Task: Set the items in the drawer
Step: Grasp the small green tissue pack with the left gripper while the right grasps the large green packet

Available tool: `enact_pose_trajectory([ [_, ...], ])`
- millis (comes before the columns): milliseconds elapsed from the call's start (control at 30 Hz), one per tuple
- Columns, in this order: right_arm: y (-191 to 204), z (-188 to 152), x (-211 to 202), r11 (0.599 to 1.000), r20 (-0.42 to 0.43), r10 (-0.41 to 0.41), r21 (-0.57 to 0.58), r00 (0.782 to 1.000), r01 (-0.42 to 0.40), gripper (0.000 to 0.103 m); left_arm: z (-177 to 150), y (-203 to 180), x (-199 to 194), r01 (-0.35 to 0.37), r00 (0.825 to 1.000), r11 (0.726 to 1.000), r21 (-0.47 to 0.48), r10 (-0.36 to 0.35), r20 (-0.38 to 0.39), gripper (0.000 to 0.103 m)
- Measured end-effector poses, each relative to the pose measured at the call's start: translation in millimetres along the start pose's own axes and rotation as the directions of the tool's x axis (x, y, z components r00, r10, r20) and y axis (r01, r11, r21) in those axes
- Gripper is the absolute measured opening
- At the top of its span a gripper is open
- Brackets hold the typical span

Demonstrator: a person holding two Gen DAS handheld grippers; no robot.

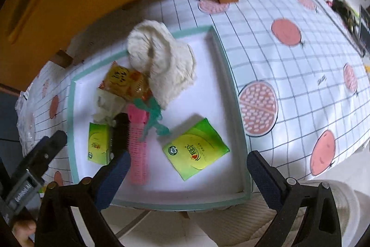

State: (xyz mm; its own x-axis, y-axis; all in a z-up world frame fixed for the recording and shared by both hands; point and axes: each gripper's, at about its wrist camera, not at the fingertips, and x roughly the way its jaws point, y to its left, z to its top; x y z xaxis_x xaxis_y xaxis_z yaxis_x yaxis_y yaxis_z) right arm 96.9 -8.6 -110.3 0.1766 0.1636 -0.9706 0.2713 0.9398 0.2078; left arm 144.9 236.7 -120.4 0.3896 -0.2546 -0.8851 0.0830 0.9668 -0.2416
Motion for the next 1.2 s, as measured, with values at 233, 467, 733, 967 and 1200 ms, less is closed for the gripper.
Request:
enact_pose_trajectory([
  [233, -15, 5, 17, 0.996, -0.037, -0.01, 0.092, 0.999, 0.014, 0.092, -3, 3, 12, -0.012, 1.0, 1.0, -0.005, 0.012, -0.016, 0.102],
  [467, -11, 10, 22, 0.995, -0.03, -0.072, 0.065, 0.997, 0.074, 0.091, -2, -10, 17, -0.04, 0.999, 0.997, 0.064, 0.04, -0.002, 0.092],
  [733, -3, 6, 23, 0.995, -0.042, -0.061, 0.074, 0.997, 0.064, 0.086, -3, -17, 30, -0.025, 0.999, 0.996, 0.085, 0.028, -0.033, 0.084],
  [967, 1, 3, 35, 0.993, -0.058, -0.079, 0.083, 0.995, 0.083, 0.086, -2, -24, 44, -0.036, 0.997, 0.993, 0.113, 0.043, -0.058, 0.084],
  [1200, 0, 7, 51, 0.991, -0.065, -0.075, 0.107, 0.995, 0.081, 0.086, -3, -37, 51, -0.039, 0.996, 0.989, 0.14, 0.05, -0.078, 0.084],
])
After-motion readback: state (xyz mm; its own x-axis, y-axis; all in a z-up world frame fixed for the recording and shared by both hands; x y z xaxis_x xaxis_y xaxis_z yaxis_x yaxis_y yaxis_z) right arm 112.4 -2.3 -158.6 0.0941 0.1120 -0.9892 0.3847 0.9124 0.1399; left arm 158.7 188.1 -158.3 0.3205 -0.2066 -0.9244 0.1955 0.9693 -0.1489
